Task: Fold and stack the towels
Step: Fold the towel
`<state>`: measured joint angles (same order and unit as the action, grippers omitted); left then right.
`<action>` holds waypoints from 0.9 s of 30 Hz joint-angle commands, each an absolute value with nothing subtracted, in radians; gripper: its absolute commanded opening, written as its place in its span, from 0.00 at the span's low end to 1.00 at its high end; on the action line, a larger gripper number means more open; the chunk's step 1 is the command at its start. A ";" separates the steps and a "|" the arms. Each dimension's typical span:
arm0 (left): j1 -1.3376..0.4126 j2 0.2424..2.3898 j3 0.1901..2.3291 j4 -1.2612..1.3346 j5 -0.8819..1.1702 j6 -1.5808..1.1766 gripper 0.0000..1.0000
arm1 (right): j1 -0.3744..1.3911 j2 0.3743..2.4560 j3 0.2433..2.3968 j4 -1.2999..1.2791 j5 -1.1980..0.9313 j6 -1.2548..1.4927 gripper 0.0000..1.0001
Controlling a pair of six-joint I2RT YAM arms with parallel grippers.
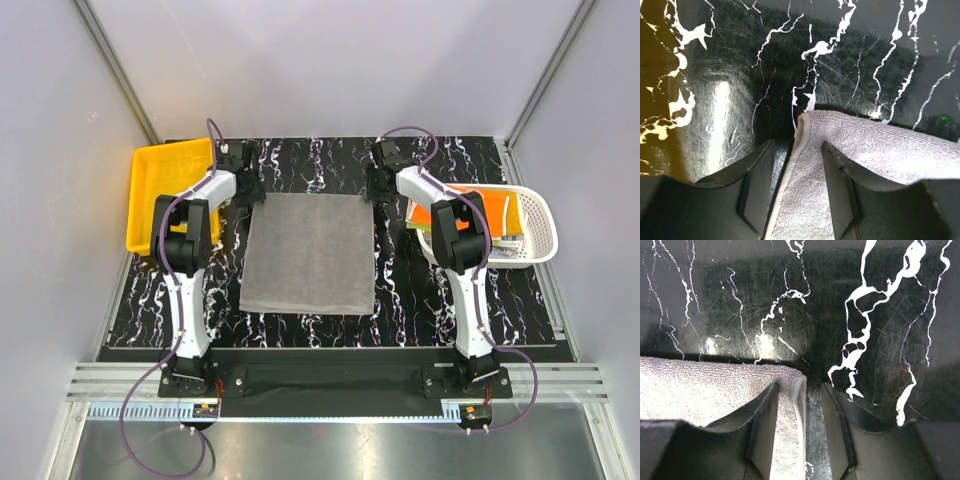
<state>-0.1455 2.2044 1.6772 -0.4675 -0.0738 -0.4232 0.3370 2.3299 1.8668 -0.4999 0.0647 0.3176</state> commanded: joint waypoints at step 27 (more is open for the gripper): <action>-0.112 2.238 1.761 -0.485 0.009 -0.420 0.48 | 0.319 2.286 1.841 -0.431 -0.046 0.354 0.46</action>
